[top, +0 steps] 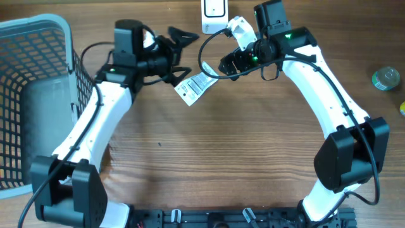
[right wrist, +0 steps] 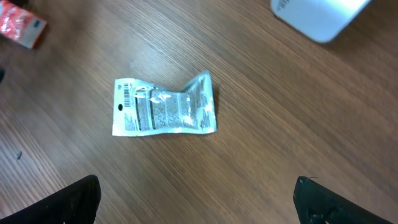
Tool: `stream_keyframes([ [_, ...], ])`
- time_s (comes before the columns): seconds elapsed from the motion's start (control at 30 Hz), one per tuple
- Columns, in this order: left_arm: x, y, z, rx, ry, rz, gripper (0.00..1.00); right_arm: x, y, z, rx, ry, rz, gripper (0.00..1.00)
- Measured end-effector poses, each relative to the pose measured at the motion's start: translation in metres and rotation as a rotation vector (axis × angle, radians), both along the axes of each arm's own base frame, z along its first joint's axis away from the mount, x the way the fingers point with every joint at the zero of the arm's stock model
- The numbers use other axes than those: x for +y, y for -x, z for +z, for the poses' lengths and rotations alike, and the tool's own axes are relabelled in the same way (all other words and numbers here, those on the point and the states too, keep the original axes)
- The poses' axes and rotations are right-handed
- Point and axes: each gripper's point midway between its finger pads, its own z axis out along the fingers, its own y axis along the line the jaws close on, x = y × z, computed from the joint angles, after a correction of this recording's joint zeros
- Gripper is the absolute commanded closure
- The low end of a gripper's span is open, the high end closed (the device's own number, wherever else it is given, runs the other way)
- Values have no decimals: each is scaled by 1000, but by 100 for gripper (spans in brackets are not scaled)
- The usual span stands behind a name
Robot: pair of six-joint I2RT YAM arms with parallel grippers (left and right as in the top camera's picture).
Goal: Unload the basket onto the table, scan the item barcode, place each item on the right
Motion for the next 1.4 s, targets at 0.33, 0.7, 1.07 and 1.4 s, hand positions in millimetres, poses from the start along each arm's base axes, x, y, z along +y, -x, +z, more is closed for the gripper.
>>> stream_keyframes([
  [0.33, -22, 7, 6, -329, -189, -191, 1, -17, 10, -10, 198, -51, -290, 0],
  [0.7, 20, 26, 28, -440, -601, -204, 0, -18, 12, -10, 257, -87, -395, 0],
  [1.07, 67, 52, 98, -558, -989, -95, 0, -13, 51, -20, 616, -178, -707, 12],
  [1.4, 147, 105, 164, -598, -1163, 189, 0, 17, 38, -80, 891, -276, -876, 0],
])
